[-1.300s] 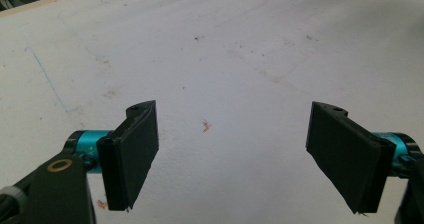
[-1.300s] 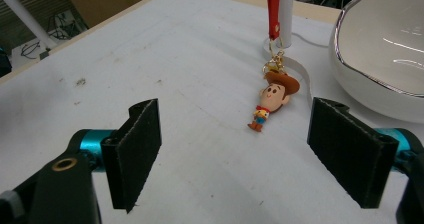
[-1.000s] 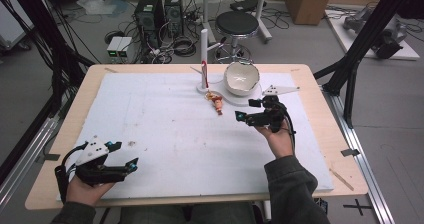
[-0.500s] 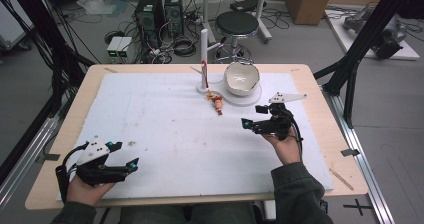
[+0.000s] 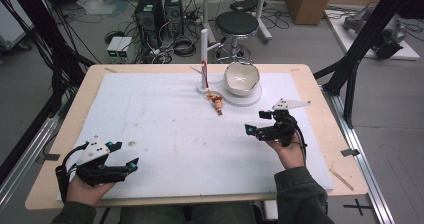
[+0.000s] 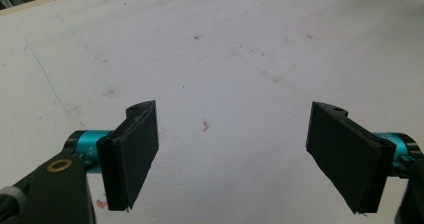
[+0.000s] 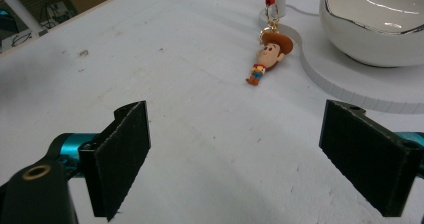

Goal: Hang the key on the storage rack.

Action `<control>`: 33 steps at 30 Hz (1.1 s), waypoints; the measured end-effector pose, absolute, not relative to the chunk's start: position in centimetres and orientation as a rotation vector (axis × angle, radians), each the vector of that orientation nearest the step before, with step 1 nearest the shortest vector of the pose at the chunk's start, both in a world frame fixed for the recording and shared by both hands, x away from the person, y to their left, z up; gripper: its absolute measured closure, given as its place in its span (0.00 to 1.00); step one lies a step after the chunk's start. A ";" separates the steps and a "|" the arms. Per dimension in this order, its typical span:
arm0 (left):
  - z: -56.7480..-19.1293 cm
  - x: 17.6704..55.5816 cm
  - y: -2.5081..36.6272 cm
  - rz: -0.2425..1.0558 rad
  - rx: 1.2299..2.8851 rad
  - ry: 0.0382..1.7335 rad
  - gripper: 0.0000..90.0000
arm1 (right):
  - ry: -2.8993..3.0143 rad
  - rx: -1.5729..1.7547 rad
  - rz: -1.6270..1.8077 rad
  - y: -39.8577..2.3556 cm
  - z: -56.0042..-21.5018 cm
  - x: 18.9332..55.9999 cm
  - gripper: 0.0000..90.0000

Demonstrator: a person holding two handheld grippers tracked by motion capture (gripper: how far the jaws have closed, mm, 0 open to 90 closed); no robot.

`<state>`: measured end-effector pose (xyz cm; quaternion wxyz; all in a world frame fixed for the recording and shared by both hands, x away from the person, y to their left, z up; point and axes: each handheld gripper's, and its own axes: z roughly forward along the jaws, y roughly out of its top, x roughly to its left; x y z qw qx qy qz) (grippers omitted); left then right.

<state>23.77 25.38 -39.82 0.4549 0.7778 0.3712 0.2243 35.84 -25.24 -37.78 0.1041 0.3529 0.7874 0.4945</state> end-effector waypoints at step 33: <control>-39.9 23.8 25.6 0.550 1.918 0.926 0.24 | 2.316 1.014 1.425 -27.4 -39.2 33.0 0.13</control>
